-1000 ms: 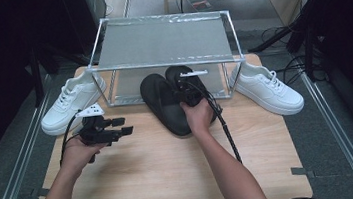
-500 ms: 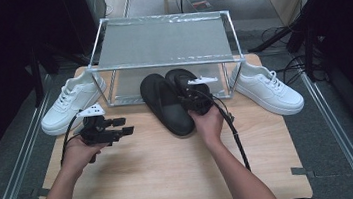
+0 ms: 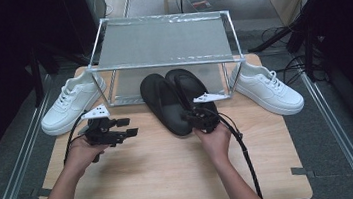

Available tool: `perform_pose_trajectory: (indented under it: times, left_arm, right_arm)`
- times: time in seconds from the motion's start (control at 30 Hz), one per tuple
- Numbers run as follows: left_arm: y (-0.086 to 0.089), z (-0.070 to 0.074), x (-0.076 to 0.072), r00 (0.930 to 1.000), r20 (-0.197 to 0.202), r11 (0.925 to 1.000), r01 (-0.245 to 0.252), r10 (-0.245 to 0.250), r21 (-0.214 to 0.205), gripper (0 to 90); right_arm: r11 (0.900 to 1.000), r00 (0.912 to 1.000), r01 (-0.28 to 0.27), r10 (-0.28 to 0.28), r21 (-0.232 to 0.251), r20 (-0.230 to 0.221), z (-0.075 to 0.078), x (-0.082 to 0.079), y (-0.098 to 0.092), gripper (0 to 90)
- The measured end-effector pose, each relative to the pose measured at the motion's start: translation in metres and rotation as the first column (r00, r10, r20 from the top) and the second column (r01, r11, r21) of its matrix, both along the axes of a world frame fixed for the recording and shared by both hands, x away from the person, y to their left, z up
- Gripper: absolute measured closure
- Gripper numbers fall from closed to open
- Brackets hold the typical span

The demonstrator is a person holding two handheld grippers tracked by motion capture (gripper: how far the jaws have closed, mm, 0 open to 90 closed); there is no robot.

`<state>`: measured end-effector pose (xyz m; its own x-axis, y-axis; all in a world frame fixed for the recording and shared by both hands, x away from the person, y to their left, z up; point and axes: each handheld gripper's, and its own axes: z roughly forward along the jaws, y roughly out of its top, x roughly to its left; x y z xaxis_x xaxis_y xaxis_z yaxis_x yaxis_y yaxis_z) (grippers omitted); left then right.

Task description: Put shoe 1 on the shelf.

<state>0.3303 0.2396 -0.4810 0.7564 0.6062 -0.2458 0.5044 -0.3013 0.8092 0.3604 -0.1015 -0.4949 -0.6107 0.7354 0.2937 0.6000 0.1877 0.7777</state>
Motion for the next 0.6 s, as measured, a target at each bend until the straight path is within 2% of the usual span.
perform_pose_trajectory:
  times: [0.1,0.17,0.27,0.37,0.43,0.6]
  left_arm:
    - [-0.001,0.000,0.002,1.0000,0.004,1.0000,-0.008,0.008,0.000,39.3]
    - [-0.003,0.000,0.005,0.9999,-0.011,1.0000,0.000,0.000,-0.002,39.2]
    - [-0.005,0.000,0.008,0.9999,-0.010,0.9999,0.006,-0.006,0.014,39.2]
    - [-0.008,0.000,0.012,0.9996,-0.027,0.9999,0.007,-0.007,0.007,39.1]
    - [-0.010,-0.001,0.014,0.9990,-0.041,0.9998,0.019,-0.019,0.005,39.0]
    - [-0.015,-0.002,0.017,0.9983,-0.045,0.9992,0.037,-0.037,0.012,38.9]
  right_arm:
    - [0.9998,0.9999,-0.015,0.015,0.010,0.001,-0.001,-0.007,-0.003,88.0]
    - [0.9996,0.9997,-0.023,0.023,0.016,-0.002,-0.004,-0.011,-0.005,89.3]
    - [0.9989,0.9990,-0.042,0.042,0.020,-0.015,-0.010,-0.016,-0.010,90.0]
    - [0.9978,0.9978,-0.066,0.066,-0.010,-0.013,-0.015,-0.022,-0.012,89.6]
    - [0.9974,0.9981,-0.062,0.062,-0.036,-0.006,-0.019,-0.026,-0.014,89.9]
    - [0.9975,0.9979,-0.060,0.060,-0.036,-0.025,-0.029,-0.030,-0.021,90.0]
